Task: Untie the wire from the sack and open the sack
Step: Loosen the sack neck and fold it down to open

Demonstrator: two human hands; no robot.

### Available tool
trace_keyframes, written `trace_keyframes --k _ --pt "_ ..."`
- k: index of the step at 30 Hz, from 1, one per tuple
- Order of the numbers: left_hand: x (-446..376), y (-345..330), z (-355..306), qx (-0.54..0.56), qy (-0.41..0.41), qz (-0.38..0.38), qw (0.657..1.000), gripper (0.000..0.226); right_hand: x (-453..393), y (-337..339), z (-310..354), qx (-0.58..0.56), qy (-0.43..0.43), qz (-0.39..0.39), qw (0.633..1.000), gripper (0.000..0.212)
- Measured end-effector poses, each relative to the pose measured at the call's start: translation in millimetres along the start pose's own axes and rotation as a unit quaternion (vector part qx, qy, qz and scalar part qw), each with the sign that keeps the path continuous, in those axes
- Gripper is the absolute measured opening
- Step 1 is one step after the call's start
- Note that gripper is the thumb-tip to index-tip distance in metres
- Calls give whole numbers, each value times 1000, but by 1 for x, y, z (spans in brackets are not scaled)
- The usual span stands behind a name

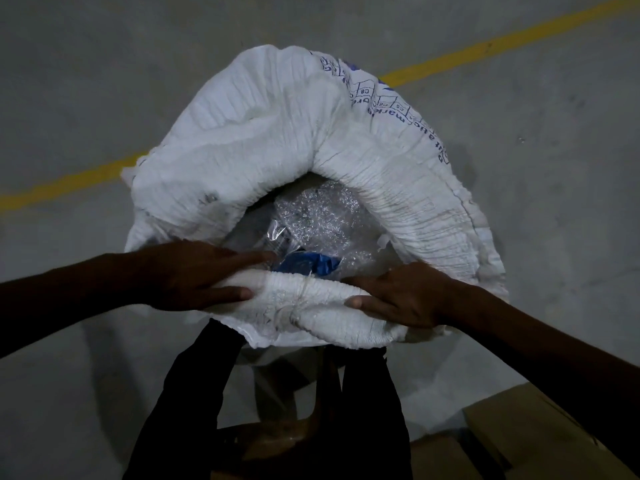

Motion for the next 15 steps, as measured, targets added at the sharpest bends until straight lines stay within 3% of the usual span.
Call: trace_keyframes --k 4,8,11,15 --pt "11 -2 2 16 46 -49 998 91 7 -4 -1 48 -14 12 999 102" --pt "15 -6 12 36 114 -119 986 110 11 0 2 77 -26 19 996 89" --pt "15 -1 6 37 104 -144 983 96 9 4 -1 2 -20 -2 1000 78" --pt "7 11 -22 -35 19 -172 984 69 -3 14 5 -80 10 -39 996 55"
Point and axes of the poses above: each hand's wrist, its own x-axis away from the middle knuckle, its own y-axis out of the back of the hand, z = x × y, the point moved 10 cm from there along -x, towards the middle knuckle, and after that the axes turned 6 degrees about x, right-handed, at the moved point
